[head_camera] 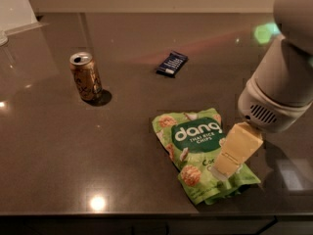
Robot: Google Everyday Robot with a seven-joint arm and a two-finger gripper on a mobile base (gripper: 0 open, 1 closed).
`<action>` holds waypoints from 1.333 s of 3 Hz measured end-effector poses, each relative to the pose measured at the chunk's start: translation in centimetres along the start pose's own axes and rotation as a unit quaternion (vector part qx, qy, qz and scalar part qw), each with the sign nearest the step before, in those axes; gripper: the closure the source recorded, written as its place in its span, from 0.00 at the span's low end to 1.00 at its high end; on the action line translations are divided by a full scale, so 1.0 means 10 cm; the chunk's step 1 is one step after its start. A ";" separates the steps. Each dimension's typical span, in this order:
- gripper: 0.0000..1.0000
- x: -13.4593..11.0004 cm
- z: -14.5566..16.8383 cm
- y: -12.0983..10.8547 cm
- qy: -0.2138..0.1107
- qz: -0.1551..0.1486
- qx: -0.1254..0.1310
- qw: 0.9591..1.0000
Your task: Move green rice chip bag near orange can
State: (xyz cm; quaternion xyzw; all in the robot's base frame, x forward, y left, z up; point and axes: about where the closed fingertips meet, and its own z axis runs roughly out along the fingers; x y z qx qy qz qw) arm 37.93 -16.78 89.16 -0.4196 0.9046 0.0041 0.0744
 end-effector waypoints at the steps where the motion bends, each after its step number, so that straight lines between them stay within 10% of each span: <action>1: 0.00 0.04 0.16 0.13 0.020 0.020 -0.018 0.999; 3: 0.00 0.03 0.45 0.41 0.036 0.035 -0.052 0.997; 4: 0.18 -0.01 0.54 0.54 0.041 0.034 -0.066 0.996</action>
Offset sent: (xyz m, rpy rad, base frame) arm -0.0347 0.0279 -0.0578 0.0214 0.1649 -0.0801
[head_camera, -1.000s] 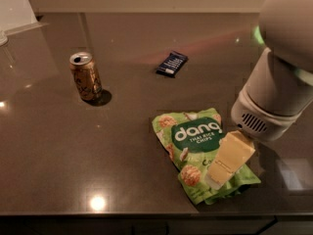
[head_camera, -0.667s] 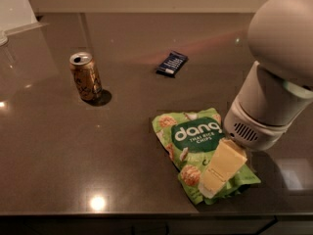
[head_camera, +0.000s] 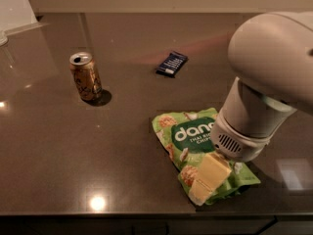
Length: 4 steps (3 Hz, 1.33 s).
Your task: Move green rice chip bag near orange can
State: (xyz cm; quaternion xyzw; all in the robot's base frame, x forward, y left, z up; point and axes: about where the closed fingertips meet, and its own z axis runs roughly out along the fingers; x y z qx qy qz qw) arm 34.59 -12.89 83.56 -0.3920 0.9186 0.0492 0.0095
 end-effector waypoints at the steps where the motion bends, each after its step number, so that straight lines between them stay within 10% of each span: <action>1: 0.41 -0.02 0.02 0.06 0.000 -0.001 -0.005 1.000; 4: 1.00 -0.47 -0.46 -0.05 -0.041 -0.034 0.021 0.998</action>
Offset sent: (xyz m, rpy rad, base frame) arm 0.0039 0.0146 0.0201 0.0237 -0.0286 0.0207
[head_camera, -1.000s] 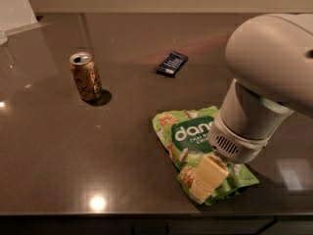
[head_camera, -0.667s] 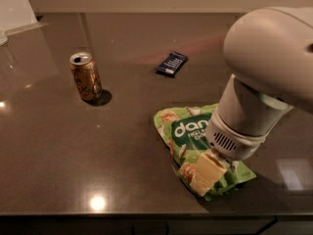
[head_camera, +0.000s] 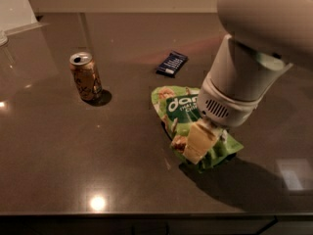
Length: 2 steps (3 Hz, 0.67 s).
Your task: Move green rice chip bag near orange can
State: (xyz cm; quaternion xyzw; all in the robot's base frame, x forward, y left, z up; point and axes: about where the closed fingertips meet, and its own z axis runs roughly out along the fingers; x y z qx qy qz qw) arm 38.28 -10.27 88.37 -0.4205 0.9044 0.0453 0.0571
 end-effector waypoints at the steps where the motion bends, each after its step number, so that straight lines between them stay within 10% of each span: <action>1: 1.00 -0.32 -0.20 -0.13 -0.025 -0.020 0.010 0.999; 2: 1.00 -0.50 -0.21 -0.20 -0.036 -0.030 0.007 0.999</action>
Offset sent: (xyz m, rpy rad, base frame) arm 0.1061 0.0784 0.0069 0.1291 -0.0739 0.1159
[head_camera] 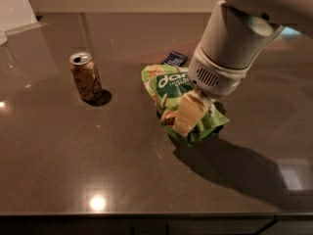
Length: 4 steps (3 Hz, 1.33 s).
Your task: Move green rice chip bag near orange can
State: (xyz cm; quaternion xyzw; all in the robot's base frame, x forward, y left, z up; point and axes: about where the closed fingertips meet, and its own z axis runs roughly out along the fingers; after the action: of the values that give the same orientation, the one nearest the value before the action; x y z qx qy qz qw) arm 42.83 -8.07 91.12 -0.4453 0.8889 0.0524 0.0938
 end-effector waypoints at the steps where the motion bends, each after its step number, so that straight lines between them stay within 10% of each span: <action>1: 1.00 -0.33 0.15 -0.06 -0.017 -0.012 -0.010 1.000; 3: 1.00 -0.88 0.45 -0.11 -0.032 -0.027 -0.025 0.999; 4: 0.84 -1.10 0.55 -0.08 -0.037 -0.037 -0.030 0.998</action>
Offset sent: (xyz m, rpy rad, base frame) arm 0.0790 0.0744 -0.0325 0.0841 -0.0040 0.0668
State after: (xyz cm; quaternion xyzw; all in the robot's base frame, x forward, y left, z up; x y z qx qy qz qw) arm 50.60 1.00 88.13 -0.4782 0.8657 0.0922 0.1153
